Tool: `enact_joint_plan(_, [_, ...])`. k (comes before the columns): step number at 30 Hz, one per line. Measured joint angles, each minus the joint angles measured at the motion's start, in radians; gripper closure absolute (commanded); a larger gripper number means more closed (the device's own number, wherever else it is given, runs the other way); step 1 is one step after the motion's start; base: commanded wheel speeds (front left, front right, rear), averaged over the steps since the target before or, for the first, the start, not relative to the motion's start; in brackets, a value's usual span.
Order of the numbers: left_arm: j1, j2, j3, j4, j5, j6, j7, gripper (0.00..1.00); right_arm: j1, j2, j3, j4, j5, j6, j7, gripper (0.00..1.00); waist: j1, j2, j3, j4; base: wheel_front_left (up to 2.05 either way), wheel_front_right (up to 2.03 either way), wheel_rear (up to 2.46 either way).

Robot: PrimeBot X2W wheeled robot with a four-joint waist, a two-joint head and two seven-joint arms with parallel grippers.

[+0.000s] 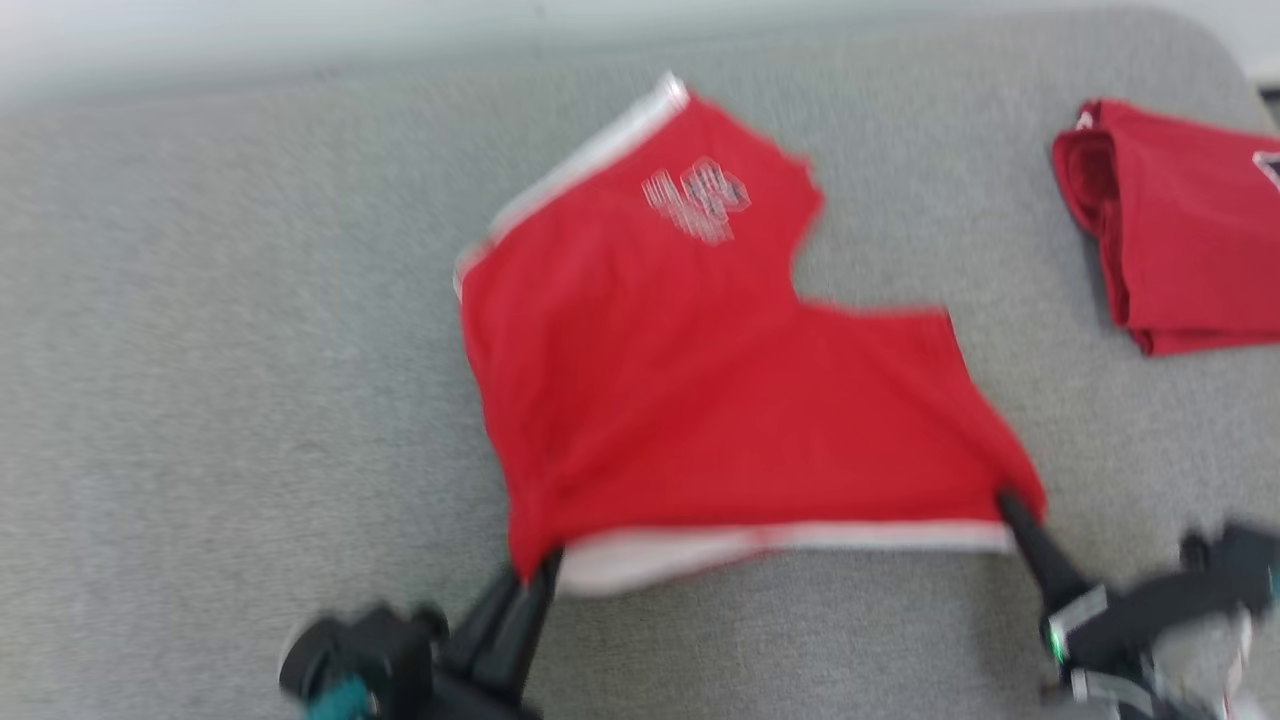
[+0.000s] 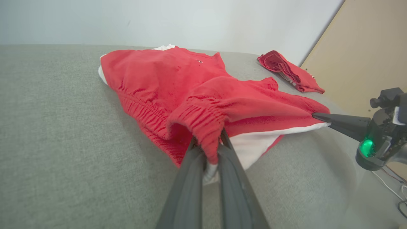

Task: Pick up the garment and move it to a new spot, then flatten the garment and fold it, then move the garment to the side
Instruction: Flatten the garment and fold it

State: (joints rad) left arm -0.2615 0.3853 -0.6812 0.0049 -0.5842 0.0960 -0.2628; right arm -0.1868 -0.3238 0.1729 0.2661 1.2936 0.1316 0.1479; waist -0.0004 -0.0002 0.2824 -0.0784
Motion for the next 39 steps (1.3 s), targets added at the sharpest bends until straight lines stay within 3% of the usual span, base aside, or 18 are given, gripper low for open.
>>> enact_joint_plan(9, [0.148, 0.007, 0.008, 0.021, 0.052, -0.020, 0.000, 1.00, 0.285, 0.074, -0.104, -0.119, -0.011, 0.000, 0.049, 1.00, 0.0000, -0.0001, -0.092, 0.031, 0.00, 0.00, 0.00])
enact_joint_plan(15, [0.166, -0.035, 0.038, 0.046, 0.090, -0.058, 0.000, 1.00, 0.321, 0.154, -0.213, -0.195, -0.069, 0.000, 0.120, 1.00, 0.0003, 0.0001, -0.120, 0.051, 0.00, 0.00, 0.00])
enact_joint_plan(26, [0.069, -0.119, 0.084, 0.095, 0.131, -0.137, 0.000, 1.00, 0.065, 0.241, -0.363, -0.207, -0.209, 0.000, 0.277, 1.00, 0.0005, 0.0003, -0.119, 0.095, 0.00, 0.00, 0.00])
enact_joint_plan(33, [-0.054, -0.185, 0.121, 0.180, 0.138, -0.172, 0.000, 1.00, -0.175, 0.261, -0.400, -0.105, -0.323, -0.002, 0.331, 1.00, 0.0005, 0.0003, -0.095, 0.138, 0.00, 0.00, 0.00])
enact_joint_plan(39, [-0.167, -0.251, 0.146, 0.283, 0.135, -0.200, -0.001, 1.00, -0.399, 0.267, -0.413, 0.054, -0.427, -0.002, 0.325, 1.00, 0.0006, 0.0004, -0.065, 0.174, 0.00, 0.00, 0.00])
